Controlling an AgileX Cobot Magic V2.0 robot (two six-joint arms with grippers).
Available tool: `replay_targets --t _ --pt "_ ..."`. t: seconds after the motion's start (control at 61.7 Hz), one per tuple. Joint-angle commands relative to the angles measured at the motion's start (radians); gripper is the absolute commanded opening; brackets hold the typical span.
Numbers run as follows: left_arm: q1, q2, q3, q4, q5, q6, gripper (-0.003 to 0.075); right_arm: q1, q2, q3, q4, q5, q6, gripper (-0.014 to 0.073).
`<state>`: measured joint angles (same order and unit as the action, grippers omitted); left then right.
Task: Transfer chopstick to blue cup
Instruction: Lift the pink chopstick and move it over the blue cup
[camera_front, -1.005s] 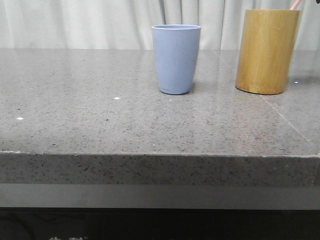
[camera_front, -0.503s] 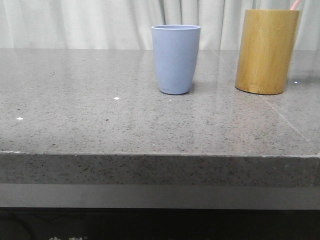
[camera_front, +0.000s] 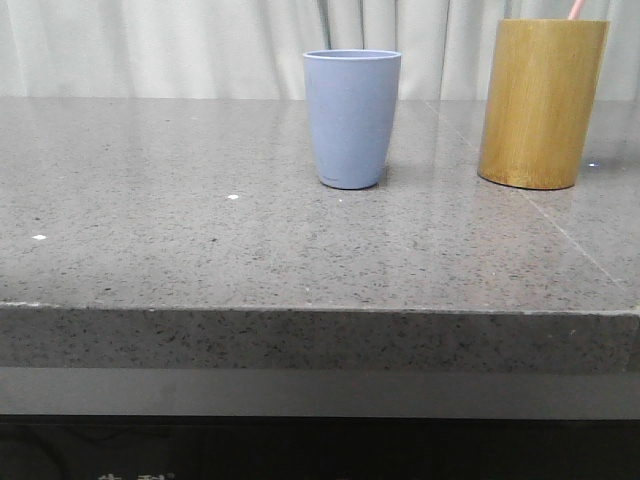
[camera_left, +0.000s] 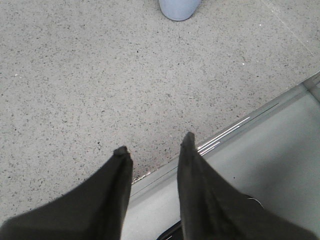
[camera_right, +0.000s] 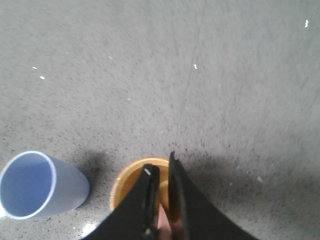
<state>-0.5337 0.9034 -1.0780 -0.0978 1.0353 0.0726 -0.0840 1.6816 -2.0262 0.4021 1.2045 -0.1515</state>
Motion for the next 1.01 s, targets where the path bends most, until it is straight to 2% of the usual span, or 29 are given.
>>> replay_targets --t 0.0,0.178,0.422,0.568,0.681,0.989 --pt "0.001 -0.01 -0.024 -0.01 -0.05 -0.002 0.0239 0.016 -0.075 -0.092 0.003 -0.019 -0.03 -0.0059" --pt "0.001 -0.01 -0.024 -0.01 -0.052 -0.002 0.0239 0.115 -0.128 -0.182 -0.068 -0.026 -0.029 -0.0059" --pt "0.001 -0.01 -0.024 -0.01 -0.058 -0.002 0.0239 0.365 -0.136 -0.171 -0.092 -0.13 -0.045 -0.0059" --pt "0.001 -0.01 -0.024 -0.01 -0.058 -0.002 0.0239 0.466 -0.084 -0.157 -0.146 -0.142 -0.045 -0.0059" --pt "0.001 -0.01 -0.024 -0.01 -0.058 -0.002 0.0239 0.497 -0.016 -0.151 -0.168 -0.143 -0.045 -0.0059" --pt "0.001 -0.01 -0.024 -0.01 -0.058 -0.002 0.0239 0.502 0.136 -0.151 -0.149 -0.153 -0.045 -0.0056"
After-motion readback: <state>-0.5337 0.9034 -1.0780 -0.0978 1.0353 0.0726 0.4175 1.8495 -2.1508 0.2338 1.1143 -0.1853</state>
